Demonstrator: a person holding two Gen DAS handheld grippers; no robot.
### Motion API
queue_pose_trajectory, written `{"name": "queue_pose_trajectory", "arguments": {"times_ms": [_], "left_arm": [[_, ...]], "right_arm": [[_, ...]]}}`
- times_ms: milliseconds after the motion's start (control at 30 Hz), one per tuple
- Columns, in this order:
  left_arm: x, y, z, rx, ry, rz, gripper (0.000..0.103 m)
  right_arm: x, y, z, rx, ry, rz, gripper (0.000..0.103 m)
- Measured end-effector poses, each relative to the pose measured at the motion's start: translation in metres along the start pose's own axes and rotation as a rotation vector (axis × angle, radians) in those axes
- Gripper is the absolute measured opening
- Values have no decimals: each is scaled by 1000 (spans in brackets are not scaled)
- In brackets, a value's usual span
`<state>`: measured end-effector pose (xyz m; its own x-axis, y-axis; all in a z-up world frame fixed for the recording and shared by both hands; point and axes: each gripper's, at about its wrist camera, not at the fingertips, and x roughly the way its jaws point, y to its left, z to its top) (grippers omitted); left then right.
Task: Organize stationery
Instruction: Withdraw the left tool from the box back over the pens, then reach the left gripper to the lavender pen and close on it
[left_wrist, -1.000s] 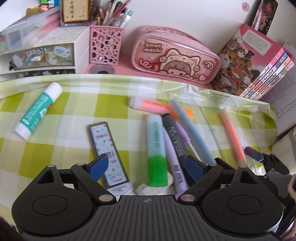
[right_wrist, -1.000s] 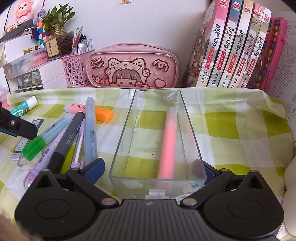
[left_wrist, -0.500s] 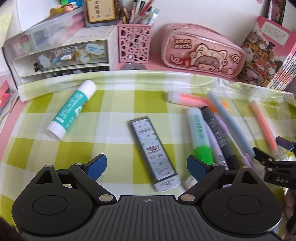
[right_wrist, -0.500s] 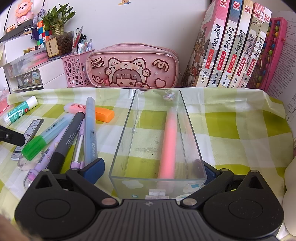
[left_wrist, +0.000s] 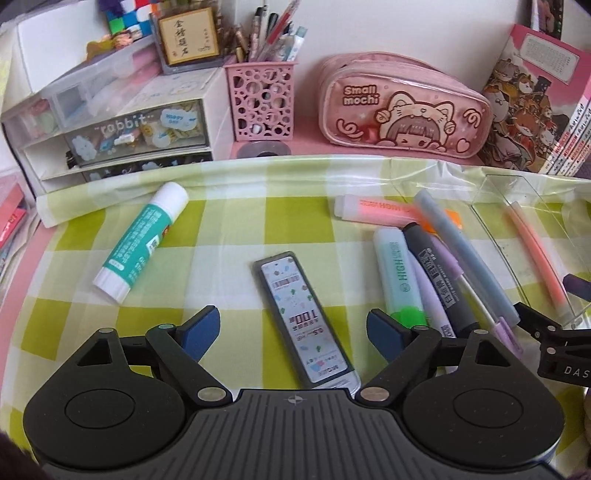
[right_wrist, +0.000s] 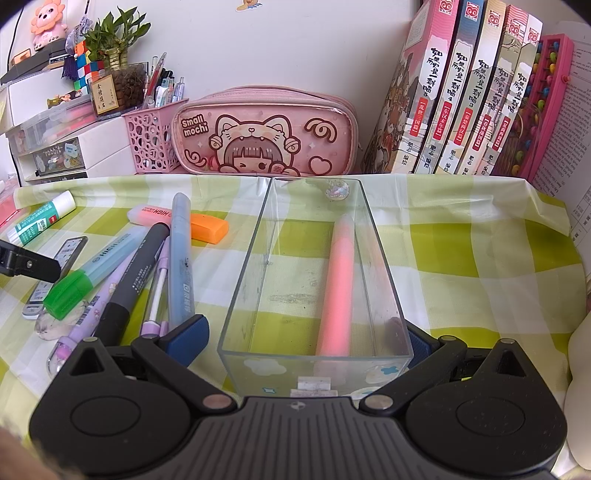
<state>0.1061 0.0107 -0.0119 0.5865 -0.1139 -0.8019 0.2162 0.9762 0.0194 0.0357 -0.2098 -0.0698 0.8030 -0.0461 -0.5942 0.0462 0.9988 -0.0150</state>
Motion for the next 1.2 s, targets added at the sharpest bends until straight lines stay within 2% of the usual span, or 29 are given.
{"name": "queue_pose_trajectory", "arguments": {"times_ms": [67,200,300,433,500,1133,1200], "left_arm": [[0,-9,3,28,-6,0,80],[-2,-20,6,52,-17,-14,67],[-8,-23,7,47,-24,-68,58],[-9,-33,9,62,-13,-124,53],[-6,-37,9,67,1,-140,47],[10,-47,15,56,38,-184,33],[11,-47,16,56,41,-190,27]], "right_arm": [[0,0,0,0,0,0,102],[0,0,0,0,0,0,102],[-1,0,0,0,0,0,102],[-1,0,0,-1,0,0,102],[-1,0,0,-1,0,0,102],[-1,0,0,-1,0,0,102],[-1,0,0,-1,0,0,102]]}}
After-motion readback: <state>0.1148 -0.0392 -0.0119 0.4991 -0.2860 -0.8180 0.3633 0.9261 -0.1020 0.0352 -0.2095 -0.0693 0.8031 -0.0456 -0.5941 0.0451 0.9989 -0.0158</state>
